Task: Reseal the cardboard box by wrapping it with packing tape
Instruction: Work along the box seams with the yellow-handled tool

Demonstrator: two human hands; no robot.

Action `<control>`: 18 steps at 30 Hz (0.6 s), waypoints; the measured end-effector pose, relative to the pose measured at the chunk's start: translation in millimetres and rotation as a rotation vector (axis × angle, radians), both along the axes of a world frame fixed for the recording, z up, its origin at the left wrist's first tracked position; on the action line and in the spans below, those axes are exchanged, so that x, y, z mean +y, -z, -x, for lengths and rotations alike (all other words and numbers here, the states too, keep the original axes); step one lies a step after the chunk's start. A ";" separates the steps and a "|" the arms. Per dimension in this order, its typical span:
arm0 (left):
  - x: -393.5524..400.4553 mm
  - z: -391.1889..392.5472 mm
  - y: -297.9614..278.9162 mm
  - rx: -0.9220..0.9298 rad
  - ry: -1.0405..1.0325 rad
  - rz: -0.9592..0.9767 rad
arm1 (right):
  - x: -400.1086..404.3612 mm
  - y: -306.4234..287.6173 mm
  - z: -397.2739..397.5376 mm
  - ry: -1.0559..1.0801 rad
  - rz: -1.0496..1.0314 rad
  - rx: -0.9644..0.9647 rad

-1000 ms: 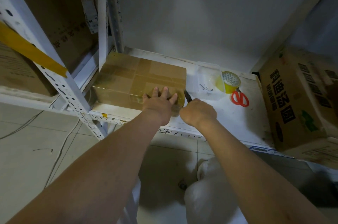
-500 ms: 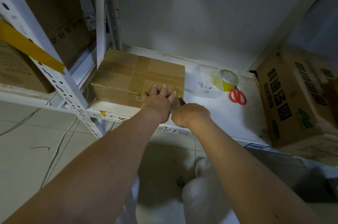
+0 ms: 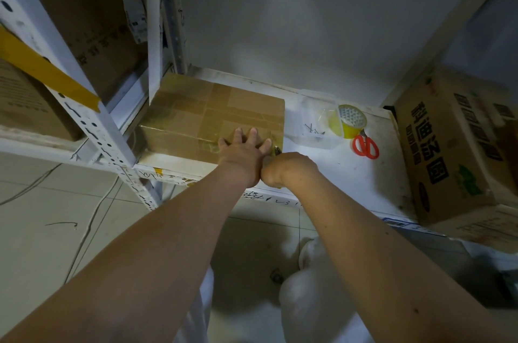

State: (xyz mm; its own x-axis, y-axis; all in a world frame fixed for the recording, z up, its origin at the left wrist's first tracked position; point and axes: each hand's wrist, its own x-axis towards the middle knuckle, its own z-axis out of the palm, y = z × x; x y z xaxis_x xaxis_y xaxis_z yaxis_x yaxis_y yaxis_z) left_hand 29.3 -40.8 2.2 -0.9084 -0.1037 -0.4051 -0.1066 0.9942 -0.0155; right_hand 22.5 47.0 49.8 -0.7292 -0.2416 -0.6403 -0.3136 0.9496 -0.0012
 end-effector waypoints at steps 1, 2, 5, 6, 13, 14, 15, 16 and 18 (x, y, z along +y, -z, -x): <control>0.2 0.1 0.2 0.007 0.002 0.006 | 3.5 1.0 -2.4 0.034 0.023 0.046; 0.6 0.2 0.3 0.011 0.002 0.011 | 6.9 3.6 -4.6 0.076 0.052 0.083; 1.2 0.1 -2.0 0.008 -0.004 0.016 | 12.2 7.4 -12.9 0.209 0.157 0.138; 1.7 0.1 -2.6 0.005 -0.003 0.015 | 13.9 10.2 -14.5 0.264 0.187 0.151; 1.1 -1.2 -2.7 0.010 -0.003 0.011 | 15.9 27.7 -13.2 0.460 0.339 0.212; 2.2 -1.8 -1.3 0.013 -0.002 0.010 | 17.0 26.8 -6.3 0.489 0.349 0.236; 2.4 -2.7 -1.1 0.015 -0.002 0.019 | 17.4 23.2 1.2 0.499 0.347 0.259; 2.0 -3.2 -1.9 0.012 -0.003 0.026 | 18.4 19.4 8.5 0.502 0.331 0.271; 1.1 -1.3 -2.8 -0.003 -0.008 0.022 | 22.1 11.7 15.9 0.486 0.274 0.261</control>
State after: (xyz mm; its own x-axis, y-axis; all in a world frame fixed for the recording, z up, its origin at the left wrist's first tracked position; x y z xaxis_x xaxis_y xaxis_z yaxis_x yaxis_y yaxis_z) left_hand 30.6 -39.6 5.0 -0.9063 -0.1193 -0.4054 -0.1140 0.9928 -0.0373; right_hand 6.7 69.1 38.2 -0.9214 0.0271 -0.3876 0.1322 0.9599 -0.2473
